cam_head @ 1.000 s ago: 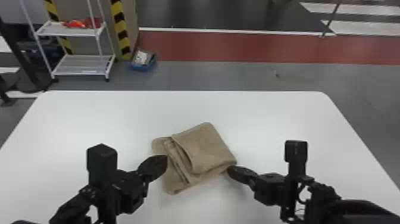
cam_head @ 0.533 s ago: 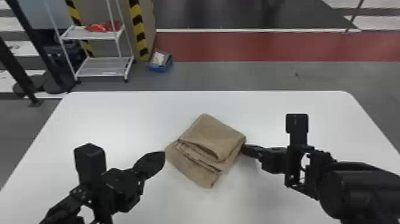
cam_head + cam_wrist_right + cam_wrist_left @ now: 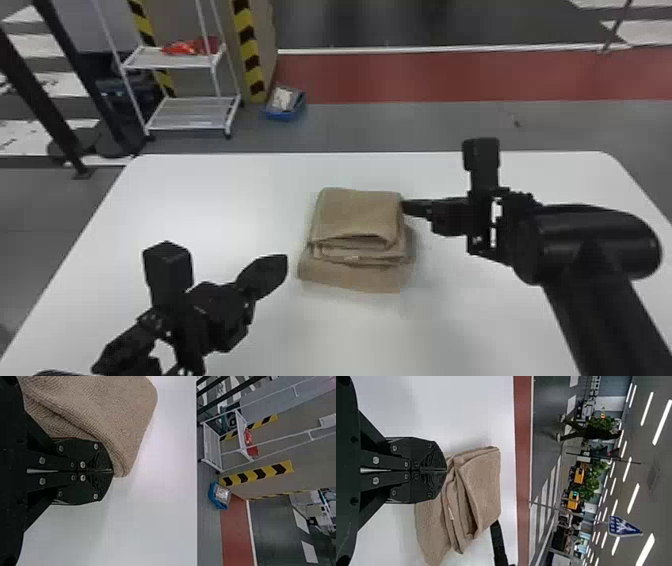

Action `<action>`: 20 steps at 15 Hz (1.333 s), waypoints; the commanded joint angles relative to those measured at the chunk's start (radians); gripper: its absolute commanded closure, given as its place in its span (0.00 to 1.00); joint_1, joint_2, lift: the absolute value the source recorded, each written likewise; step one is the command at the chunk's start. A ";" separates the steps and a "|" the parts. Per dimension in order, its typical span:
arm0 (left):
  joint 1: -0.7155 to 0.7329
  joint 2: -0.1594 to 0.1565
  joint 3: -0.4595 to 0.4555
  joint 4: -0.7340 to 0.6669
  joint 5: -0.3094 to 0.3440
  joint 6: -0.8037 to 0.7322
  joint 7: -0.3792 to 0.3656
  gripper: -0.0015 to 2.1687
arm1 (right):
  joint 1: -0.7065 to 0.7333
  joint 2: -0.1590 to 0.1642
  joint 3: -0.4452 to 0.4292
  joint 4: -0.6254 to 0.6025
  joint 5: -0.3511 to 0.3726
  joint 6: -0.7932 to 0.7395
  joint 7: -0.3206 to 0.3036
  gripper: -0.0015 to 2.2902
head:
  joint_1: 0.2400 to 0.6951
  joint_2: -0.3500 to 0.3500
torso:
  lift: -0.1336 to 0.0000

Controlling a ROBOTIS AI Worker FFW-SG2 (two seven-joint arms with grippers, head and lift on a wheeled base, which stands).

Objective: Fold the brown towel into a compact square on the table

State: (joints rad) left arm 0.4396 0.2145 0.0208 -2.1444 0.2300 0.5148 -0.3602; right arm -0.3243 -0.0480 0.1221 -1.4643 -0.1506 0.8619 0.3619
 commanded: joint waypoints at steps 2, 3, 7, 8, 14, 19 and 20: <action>-0.001 -0.004 -0.001 0.005 0.000 0.000 0.001 0.98 | -0.094 0.027 0.048 0.093 0.005 0.003 0.009 0.98 | 1.00 0.63 | 0.08; -0.001 -0.004 -0.004 0.005 -0.001 0.000 0.001 0.98 | -0.128 0.039 0.056 0.142 0.006 0.000 0.029 0.98 | 1.00 0.64 | 0.08; -0.015 -0.007 -0.007 0.011 -0.001 0.000 0.003 0.98 | -0.062 0.028 0.010 0.036 0.013 0.131 0.054 0.75 | 1.00 0.67 | 0.08; -0.015 -0.007 -0.005 0.011 -0.001 0.000 0.003 0.98 | -0.029 0.020 -0.015 -0.024 0.016 0.150 0.054 0.53 | 1.00 0.67 | 0.08; -0.013 -0.009 0.002 0.021 0.012 -0.015 0.063 0.98 | 0.011 -0.058 0.021 -0.263 0.295 0.119 0.324 0.01 | 1.00 0.60 | 0.08; -0.013 -0.009 0.064 0.089 0.052 -0.199 0.152 0.95 | -0.007 -0.090 0.171 -0.255 0.576 -0.163 0.562 0.04 | 1.00 0.68 | 0.08; -0.013 -0.007 0.071 0.090 0.061 -0.199 0.150 0.95 | -0.006 -0.092 0.183 -0.237 0.622 -0.316 0.617 0.04 | 1.00 0.74 | 0.08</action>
State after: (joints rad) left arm 0.4265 0.2056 0.0784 -2.0597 0.2799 0.3257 -0.2087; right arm -0.3296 -0.1380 0.2829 -1.7185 0.4149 0.6883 0.9494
